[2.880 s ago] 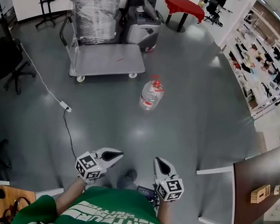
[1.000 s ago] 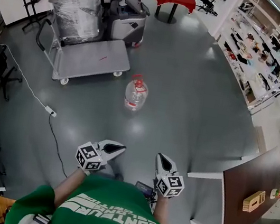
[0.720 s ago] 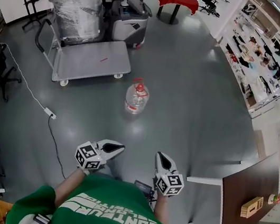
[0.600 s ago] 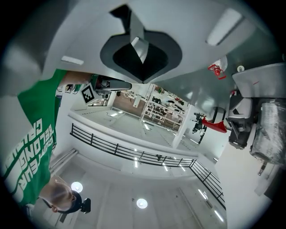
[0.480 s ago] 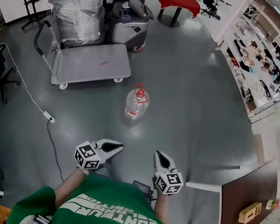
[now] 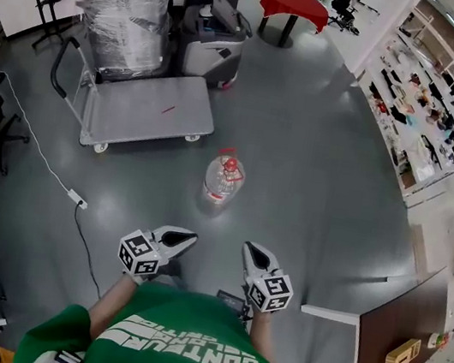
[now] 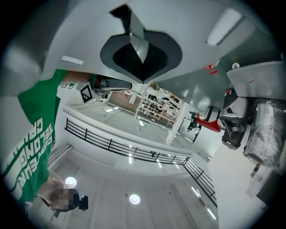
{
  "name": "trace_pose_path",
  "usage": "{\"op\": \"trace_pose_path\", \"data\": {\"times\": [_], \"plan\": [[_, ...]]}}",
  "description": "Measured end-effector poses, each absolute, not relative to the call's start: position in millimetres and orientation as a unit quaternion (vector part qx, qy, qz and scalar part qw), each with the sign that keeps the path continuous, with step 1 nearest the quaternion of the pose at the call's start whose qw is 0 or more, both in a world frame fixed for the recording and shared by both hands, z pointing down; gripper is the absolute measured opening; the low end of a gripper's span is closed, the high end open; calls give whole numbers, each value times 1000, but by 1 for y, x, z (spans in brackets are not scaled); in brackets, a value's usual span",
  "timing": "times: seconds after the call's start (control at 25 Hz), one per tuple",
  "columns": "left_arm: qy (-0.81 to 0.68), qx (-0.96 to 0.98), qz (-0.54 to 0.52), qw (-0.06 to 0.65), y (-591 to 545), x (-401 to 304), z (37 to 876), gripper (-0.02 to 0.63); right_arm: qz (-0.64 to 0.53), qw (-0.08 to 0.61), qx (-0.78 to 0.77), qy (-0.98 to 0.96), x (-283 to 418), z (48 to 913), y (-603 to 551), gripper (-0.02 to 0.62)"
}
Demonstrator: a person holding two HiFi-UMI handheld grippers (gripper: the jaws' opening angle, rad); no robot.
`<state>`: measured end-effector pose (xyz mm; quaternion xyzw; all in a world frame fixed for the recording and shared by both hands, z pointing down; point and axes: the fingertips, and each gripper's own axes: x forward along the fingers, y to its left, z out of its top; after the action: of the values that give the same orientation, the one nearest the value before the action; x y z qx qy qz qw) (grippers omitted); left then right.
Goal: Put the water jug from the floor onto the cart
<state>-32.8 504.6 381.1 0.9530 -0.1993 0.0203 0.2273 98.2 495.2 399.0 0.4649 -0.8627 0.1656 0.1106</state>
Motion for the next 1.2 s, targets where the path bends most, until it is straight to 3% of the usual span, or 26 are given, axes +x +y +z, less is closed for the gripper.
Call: {"op": "trace_pose_path", "data": {"times": [0.4,1.2], "plan": [[-181,954,1,240,470,-62,387,15,172,135,455,-863,62,414,467,-6],[-196,953,-24,231,352,-31,378,15,174,142,408,-885,81,425,326,-6]]}}
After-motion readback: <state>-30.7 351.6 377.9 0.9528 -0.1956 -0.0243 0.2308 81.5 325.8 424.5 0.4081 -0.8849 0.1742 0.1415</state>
